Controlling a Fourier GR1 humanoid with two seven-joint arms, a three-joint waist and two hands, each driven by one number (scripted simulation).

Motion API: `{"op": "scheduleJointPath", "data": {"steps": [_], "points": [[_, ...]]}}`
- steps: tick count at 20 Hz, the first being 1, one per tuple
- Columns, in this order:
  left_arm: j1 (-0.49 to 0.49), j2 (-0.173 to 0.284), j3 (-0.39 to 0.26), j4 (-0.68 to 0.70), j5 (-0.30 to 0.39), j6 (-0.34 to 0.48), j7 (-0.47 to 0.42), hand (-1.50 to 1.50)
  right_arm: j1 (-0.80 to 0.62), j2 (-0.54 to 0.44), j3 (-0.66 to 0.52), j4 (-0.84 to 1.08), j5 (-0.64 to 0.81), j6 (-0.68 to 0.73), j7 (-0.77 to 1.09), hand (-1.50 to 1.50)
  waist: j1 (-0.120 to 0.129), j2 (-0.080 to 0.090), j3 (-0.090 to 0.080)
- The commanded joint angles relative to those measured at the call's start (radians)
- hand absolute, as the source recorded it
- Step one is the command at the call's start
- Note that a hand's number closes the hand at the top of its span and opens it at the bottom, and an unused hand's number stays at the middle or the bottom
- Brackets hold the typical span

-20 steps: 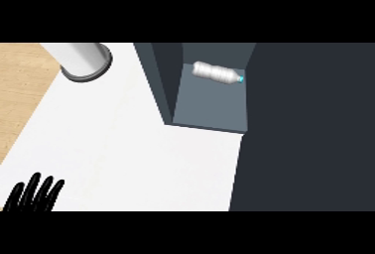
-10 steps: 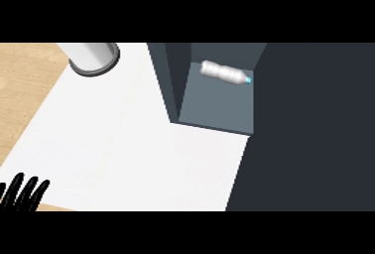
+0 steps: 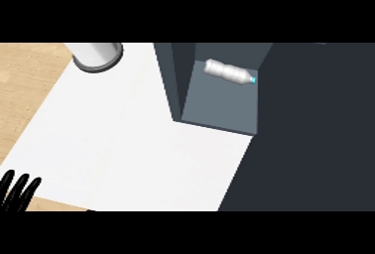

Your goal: Pick up the bottled water, place it into the cabinet and close the cabinet

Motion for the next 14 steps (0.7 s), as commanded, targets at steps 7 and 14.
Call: {"op": "scheduleJointPath", "data": {"steps": [7, 14], "points": [[-0.012, 0.036, 0.046, 0.002, 0.030, -0.047, 0.000, -1.50, -0.066, 0.175, 0.013, 0.160, -0.150, -0.100, 0.153, 1.50, 0.015, 0.024, 0.006], [0.005, 0.044, 0.062, 0.010, 0.053, -0.068, 0.005, -1.50, -0.243, 0.277, -0.072, 0.341, -0.326, -0.127, 0.255, 1.50, 0.017, 0.012, 0.011]]}}
